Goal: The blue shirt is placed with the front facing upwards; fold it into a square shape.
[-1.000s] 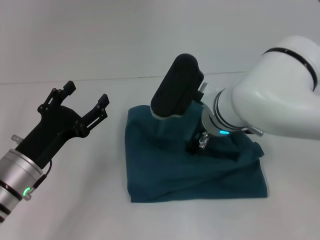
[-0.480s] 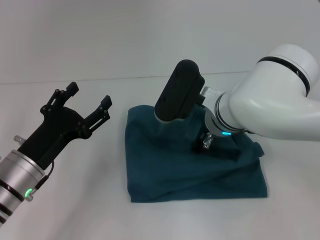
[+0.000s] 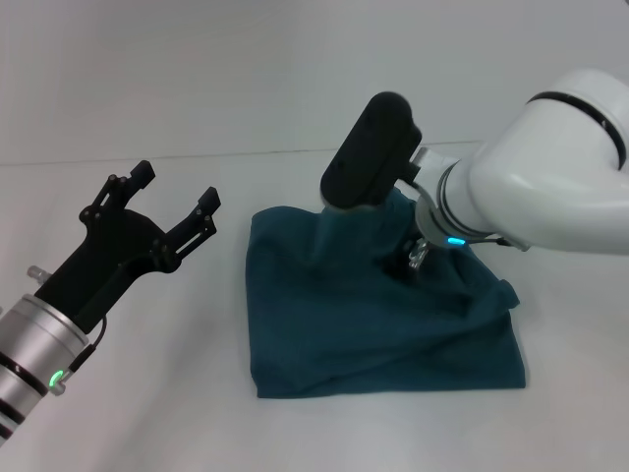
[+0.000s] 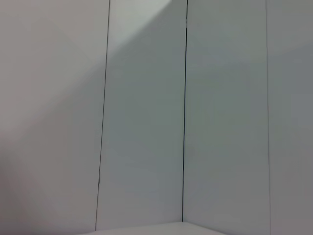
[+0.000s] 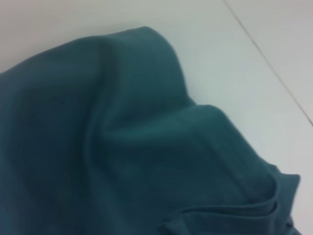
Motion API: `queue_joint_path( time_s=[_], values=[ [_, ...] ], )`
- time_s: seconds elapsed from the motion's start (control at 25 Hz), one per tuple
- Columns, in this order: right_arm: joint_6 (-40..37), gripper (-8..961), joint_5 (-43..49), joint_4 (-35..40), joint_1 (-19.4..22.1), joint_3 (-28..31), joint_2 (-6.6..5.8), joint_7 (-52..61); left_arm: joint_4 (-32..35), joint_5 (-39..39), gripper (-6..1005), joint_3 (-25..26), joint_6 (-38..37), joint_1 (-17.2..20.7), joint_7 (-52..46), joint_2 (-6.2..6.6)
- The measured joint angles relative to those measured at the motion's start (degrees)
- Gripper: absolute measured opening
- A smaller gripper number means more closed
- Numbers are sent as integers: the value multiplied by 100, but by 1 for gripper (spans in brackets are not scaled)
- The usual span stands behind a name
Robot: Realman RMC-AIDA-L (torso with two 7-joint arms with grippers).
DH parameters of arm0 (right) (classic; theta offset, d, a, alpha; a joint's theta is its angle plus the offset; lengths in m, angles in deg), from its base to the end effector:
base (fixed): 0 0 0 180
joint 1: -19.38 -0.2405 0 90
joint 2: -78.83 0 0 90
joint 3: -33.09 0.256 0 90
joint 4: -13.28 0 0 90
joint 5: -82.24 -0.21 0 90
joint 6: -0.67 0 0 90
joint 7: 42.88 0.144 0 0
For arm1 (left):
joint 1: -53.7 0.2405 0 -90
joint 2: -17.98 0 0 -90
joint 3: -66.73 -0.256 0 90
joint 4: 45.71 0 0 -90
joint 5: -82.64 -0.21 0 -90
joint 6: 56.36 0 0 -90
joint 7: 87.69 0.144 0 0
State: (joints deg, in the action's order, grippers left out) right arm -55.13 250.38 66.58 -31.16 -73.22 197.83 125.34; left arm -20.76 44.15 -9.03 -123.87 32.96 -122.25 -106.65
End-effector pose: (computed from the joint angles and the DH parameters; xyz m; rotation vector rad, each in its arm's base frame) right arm 0.1536 0.4228 -0.0739 -2.2744 0.4185 -0.6475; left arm -0.2544 0.3319 -0.0409 -1.9824 -0.4255 -0.9970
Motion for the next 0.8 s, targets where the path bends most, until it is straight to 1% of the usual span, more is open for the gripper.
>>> queue_joint_path(
  time_s=[0.16, 0.64, 0.8],
  values=[
    [84, 791, 0, -46, -7, 189, -50, 0, 0, 0, 919, 0, 19, -10, 1, 0],
    [358, 790, -1, -543, -74, 770, -178, 0, 0, 0, 919, 0, 71, -36, 2, 7],
    [393, 790, 0, -591, -40, 1021, -244, 0, 0, 0, 919, 0, 72, -42, 2, 9]
  ],
)
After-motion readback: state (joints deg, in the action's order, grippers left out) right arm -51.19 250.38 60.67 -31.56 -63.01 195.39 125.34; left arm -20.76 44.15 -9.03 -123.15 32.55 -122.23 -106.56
